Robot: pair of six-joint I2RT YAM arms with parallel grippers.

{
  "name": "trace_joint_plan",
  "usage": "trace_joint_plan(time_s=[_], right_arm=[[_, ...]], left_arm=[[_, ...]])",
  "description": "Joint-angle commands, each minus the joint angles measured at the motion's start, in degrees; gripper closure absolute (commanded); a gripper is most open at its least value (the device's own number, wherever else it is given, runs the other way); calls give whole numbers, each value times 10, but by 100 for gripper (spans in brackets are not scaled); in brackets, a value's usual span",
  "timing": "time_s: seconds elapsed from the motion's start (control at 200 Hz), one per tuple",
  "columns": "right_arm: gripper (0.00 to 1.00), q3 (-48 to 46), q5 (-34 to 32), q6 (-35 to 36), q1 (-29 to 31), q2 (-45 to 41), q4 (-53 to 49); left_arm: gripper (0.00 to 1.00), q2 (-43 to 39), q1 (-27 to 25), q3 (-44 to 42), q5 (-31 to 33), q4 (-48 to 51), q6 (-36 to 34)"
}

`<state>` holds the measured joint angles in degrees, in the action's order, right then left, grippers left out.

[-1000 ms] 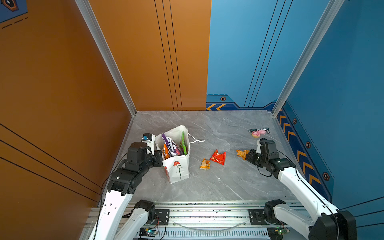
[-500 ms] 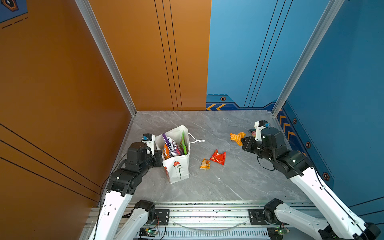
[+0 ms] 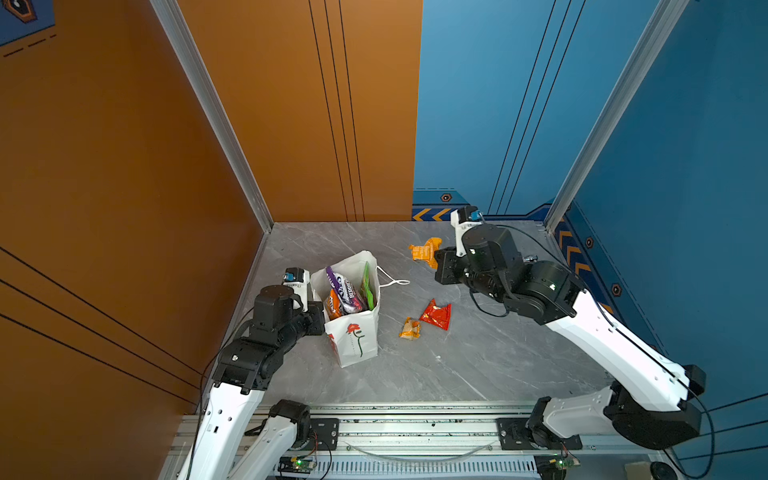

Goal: Place the snacks into the paper bag
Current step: 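Lift the orange wrapper and carry it toward the paper bag, then lower the orange wrapper into the paper bag and open the right gripper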

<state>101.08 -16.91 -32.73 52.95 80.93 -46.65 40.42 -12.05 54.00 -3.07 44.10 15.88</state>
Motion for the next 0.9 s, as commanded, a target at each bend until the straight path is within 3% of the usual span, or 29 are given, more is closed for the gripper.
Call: trace_joint_plan(time_s=[0.0, 0.31, 0.606, 0.896], right_arm=[[100, 53, -37, 35, 21, 30, -33], [100, 185, -47, 55, 72, 166, -73], [100, 367, -71, 78, 106, 319, -177], [100, 386, -94, 78, 110, 356, -197]], left_arm=[[100, -17, -1, 8, 7, -64, -12], [100, -18, -1, 8, 4, -64, -12], [100, -18, -1, 8, 1, -64, -13], [100, -20, -4, 8, -1, -64, -12]])
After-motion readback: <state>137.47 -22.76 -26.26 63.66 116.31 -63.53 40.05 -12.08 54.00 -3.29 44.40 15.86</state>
